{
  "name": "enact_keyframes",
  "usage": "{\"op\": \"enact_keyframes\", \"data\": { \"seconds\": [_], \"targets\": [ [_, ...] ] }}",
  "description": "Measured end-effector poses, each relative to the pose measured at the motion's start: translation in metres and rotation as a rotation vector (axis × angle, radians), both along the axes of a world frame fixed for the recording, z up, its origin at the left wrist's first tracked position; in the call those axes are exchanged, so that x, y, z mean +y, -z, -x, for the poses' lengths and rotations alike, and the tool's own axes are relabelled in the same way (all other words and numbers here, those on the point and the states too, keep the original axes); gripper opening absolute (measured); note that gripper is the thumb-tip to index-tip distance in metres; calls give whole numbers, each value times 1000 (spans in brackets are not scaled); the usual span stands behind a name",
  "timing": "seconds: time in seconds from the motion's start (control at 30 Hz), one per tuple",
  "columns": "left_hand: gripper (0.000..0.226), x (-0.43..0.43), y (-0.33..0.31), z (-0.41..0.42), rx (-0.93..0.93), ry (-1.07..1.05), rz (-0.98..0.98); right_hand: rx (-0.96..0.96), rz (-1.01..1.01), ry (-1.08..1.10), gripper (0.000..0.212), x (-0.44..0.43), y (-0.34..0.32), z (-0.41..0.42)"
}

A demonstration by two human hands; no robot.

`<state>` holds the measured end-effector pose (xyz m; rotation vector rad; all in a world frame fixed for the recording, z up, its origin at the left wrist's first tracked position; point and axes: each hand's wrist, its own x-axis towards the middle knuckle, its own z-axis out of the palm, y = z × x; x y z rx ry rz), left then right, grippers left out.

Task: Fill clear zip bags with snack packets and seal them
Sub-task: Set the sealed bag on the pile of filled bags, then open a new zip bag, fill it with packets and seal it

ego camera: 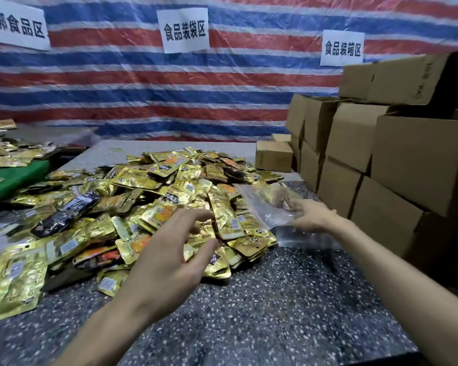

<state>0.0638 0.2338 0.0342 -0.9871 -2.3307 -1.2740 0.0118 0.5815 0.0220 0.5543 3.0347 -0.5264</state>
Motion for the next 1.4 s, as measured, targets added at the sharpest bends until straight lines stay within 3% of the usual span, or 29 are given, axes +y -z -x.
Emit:
{"op": "enact_keyframes", "data": {
  "seconds": [0.1, 0.2, 0.3, 0.43, 0.57, 0.73, 0.87, 1.13, 1.4],
  "targets": [
    [34, -8, 5, 6, -17, -36, 7, 282, -84, -2, 59, -38, -2, -15],
    [30, -17, 11, 9, -56, -79, -10, 520, 76, -193, 46, -92, -1, -31],
    [33, -36, 20, 12, -78, -144, -14, 605, 210, -386, 37, -149, 10, -50],
    [34, -85, 34, 19, -99, -314, 44, 575, 385, -549, 29, -208, 36, -67],
    [29, -158, 44, 35, -87, -651, 135, 498, 511, -575, 27, -235, 64, -68],
    [44, -244, 54, 54, -67, -1159, 506, 492, 651, -503, 23, -239, 84, -63],
    [18, -273, 58, 58, -246, -1244, 658, 470, 739, -439, 20, -232, 89, -58],
    [24, -277, 43, 57, 9, -1349, 382, 463, 818, -428, 23, -229, 93, -57],
    [21, -264, 0, 35, 136, -1276, 144, 504, 885, -412, 28, -228, 89, -59]
  ]
}}
